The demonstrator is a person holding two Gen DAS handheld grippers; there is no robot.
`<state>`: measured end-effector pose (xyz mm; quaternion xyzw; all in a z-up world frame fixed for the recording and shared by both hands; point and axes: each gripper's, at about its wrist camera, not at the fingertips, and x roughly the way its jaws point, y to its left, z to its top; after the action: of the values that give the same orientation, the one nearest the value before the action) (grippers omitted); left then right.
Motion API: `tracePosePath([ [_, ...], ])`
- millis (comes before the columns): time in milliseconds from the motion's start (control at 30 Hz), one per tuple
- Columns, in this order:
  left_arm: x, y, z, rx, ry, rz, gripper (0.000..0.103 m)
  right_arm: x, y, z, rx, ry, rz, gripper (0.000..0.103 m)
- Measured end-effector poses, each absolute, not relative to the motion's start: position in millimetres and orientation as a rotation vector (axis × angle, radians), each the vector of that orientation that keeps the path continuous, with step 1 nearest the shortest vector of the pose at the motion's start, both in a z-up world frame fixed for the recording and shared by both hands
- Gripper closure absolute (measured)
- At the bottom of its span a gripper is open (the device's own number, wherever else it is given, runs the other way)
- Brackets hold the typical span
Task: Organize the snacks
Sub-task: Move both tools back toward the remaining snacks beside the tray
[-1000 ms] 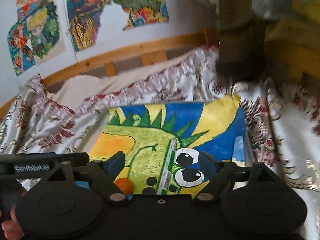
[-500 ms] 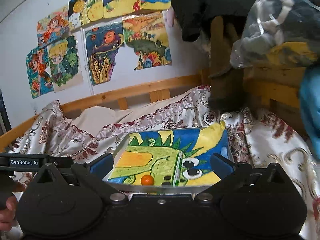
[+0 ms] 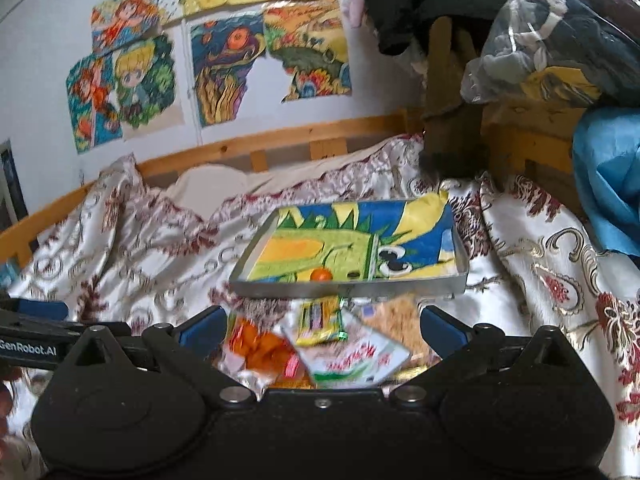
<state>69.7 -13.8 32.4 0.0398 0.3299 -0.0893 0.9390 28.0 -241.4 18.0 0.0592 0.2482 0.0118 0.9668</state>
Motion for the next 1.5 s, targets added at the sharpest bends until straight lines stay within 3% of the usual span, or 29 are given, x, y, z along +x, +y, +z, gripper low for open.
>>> tracePosePath([
  [533,74.4,6.7,-6.1,0.117,0.861,-0.119,0.000,44.3,-213.1,-18.6,-0.023,0.691,0.158,0.001],
  [1067,130.0,17.6,-26.5,0.100,0.925,-0.231,0.000,107.7,-195.3,-46.1,-0.266,0.647,0.407,0.001],
  [1300,141.5,9.8,-39.3,0.223,0.964,-0.303,0.001,131.0,-190.7,-68.8,-0.396,0.657,0.402,0.001],
  [1400,141.9,9.6,-35.2,0.221,0.954,-0.333,0.004,140.3,-193.0,-73.7,-0.382,0.672,0.410,0.001],
  [1500,140.7,6.3,-34.7,0.249,0.957,-0.365,0.018,145.9,-194.5,-75.4,-0.368,0.666,0.411,0.001],
])
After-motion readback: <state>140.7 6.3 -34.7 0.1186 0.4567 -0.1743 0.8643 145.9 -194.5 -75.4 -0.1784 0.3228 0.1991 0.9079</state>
